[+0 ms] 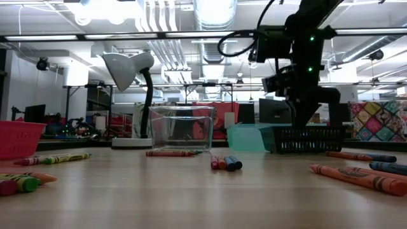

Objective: Sort crayons
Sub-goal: Put the red crayon into the black bin, then put the green crayon into the orange bin

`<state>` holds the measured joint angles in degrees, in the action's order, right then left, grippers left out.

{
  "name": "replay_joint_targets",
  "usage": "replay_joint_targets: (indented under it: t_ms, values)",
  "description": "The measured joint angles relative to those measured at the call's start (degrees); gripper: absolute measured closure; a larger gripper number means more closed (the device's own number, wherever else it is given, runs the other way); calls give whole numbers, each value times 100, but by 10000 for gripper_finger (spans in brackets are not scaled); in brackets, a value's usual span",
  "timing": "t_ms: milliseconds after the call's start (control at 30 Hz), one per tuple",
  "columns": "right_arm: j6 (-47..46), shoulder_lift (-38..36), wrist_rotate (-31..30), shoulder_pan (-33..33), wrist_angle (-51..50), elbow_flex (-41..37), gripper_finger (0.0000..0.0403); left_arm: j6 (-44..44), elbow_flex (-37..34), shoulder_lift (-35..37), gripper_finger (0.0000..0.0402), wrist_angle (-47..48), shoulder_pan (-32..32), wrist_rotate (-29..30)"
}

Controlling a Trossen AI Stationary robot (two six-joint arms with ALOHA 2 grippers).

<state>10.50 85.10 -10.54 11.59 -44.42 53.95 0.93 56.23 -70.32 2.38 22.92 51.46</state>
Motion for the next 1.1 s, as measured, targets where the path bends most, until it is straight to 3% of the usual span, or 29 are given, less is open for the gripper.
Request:
replay_joint_targets:
  t_ms: [367, 500, 833, 1100]
  values:
    - [36, -226, 47, 312, 66, 0, 302, 7, 0, 0, 402, 128, -9, 3]
    - [-486, -561, 49, 307, 196, 2, 294, -155, 0, 0, 402, 258, -9, 3]
    - [-1522, -1675, 45, -253, 919, -87, 315, -2116, 0, 4, 402, 768, -9, -25]
    - [-1545, -2256, -1, -1108, 1867, -290, 333, -3939, 0, -84, 402, 954, -5, -879]
